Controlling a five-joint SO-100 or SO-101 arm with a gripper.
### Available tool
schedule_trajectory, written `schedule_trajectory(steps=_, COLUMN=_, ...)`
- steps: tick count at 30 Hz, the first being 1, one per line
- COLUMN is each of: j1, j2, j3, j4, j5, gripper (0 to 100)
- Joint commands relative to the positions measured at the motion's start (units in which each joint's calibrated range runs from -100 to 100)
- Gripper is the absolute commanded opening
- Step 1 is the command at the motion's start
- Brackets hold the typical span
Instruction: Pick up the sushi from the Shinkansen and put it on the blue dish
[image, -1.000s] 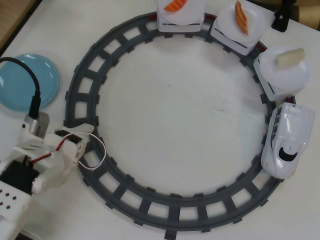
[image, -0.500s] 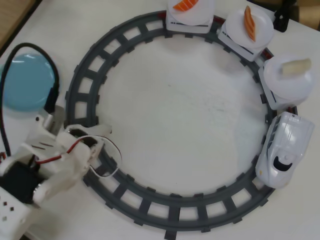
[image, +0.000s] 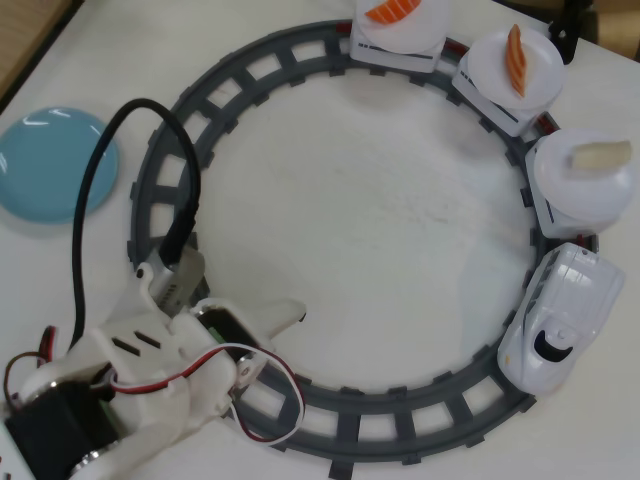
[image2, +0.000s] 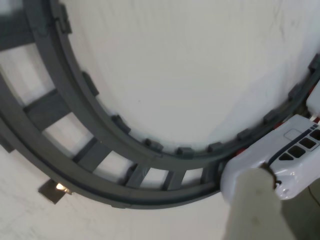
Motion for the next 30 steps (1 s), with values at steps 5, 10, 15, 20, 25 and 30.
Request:
schedule_trajectory(steps=5, j1=5.37, j2=9.22, j3=-12.83, j4=6.28, j5=3.14, gripper=19)
schedule_trajectory(steps=10, j1=10.12, j2=22.49, j3=-31.23, j4=13.41, j5=6.12, gripper=19)
schedule_trajectory(steps=15, j1=12.67, j2=33.28, j3=-49.08, j4=22.59, j5=10.41, gripper=19)
schedule_trajectory(steps=20, j1=11.97, j2=39.50, j3=-56.93, j4=31.67, j5=15.38, gripper=19)
schedule_trajectory(steps=25, j1=11.88, j2=40.41, j3=-54.22, j4=31.67, j5=19.15, gripper=19)
schedule_trajectory(steps=30, j1=11.79, j2=40.33, j3=-51.16, j4=31.67, j5=22.34, gripper=19)
